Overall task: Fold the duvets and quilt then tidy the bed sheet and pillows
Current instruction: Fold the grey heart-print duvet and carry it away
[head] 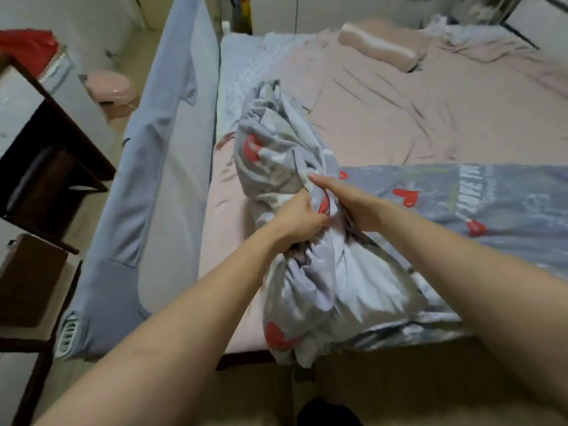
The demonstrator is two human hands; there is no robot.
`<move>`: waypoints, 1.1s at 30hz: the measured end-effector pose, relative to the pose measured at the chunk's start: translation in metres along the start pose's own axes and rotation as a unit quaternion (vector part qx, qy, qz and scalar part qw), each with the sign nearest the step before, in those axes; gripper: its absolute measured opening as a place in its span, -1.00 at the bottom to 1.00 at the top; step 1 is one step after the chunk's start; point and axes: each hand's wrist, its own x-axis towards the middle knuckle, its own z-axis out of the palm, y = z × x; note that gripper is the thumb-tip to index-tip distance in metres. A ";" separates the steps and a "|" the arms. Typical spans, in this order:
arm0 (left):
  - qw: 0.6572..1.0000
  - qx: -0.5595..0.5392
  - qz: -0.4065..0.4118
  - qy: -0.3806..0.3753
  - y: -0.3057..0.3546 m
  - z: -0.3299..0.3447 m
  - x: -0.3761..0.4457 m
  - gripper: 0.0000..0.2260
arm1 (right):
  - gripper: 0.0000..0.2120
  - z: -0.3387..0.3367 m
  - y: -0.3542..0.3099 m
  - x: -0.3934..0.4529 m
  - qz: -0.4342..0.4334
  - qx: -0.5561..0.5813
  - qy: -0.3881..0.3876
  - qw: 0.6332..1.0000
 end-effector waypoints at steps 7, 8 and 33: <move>0.985 0.081 0.056 -0.142 0.073 0.131 0.011 -0.80 | -0.86 -0.120 0.034 -0.072 0.051 -0.070 0.151 0.985; 0.982 0.088 0.060 -0.157 0.076 0.145 0.012 -0.74 | -0.86 -0.129 0.044 -0.073 0.056 -0.066 0.179 0.980; 0.807 0.544 0.098 -0.207 0.136 0.400 0.247 -0.40 | 0.23 -0.485 0.244 -0.053 0.119 -0.071 0.232 0.963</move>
